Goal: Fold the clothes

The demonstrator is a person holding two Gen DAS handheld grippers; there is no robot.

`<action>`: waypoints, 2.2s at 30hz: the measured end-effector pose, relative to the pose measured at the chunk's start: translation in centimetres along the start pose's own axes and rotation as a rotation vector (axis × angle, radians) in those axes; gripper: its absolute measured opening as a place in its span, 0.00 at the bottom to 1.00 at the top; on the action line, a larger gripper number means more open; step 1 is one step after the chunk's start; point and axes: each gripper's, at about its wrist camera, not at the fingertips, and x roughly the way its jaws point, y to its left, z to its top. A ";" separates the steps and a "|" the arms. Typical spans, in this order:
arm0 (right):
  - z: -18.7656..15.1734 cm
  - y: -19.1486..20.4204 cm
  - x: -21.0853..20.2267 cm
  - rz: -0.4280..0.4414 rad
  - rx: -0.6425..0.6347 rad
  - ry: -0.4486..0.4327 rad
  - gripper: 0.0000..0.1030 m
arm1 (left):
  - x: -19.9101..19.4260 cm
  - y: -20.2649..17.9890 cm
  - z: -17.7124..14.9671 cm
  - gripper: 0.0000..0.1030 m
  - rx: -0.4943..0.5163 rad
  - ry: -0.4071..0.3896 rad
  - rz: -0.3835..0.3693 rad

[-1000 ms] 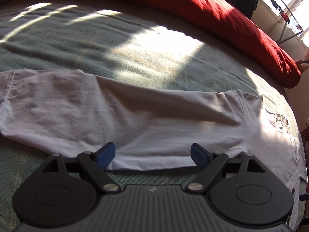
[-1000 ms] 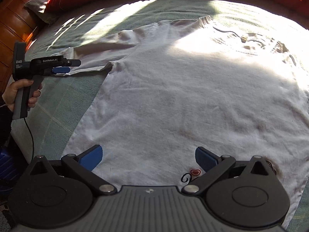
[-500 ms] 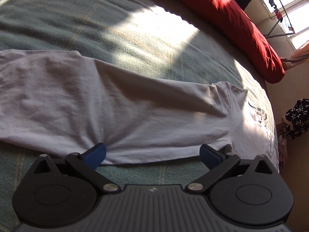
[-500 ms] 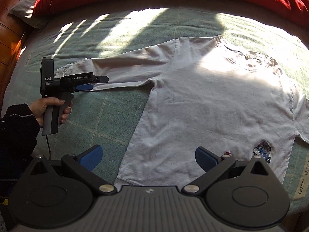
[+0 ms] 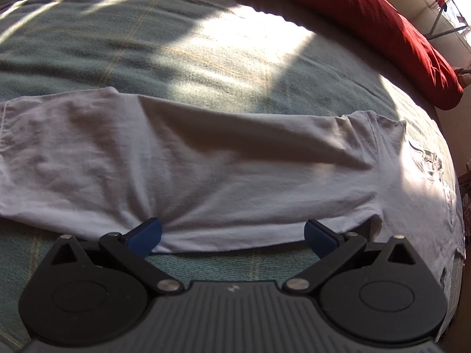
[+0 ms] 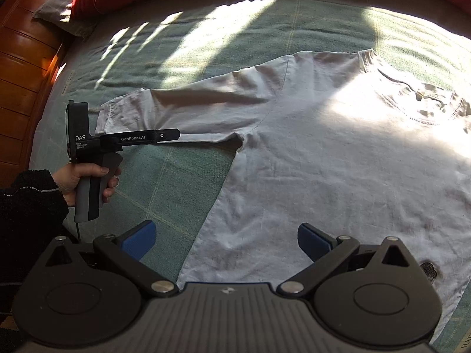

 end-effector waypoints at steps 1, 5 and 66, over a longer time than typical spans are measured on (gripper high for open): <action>0.5 -0.5 0.8 0.016 0.003 0.012 1.00 | 0.0 -0.2 0.1 0.99 0.008 0.005 0.013; 2.9 -1.1 2.7 0.054 -0.008 0.014 1.00 | -0.2 -0.5 1.2 0.98 0.041 0.050 0.014; 24.5 0.8 14.4 0.483 -0.418 0.158 1.00 | -2.6 6.5 3.9 0.99 -0.016 -0.132 -0.132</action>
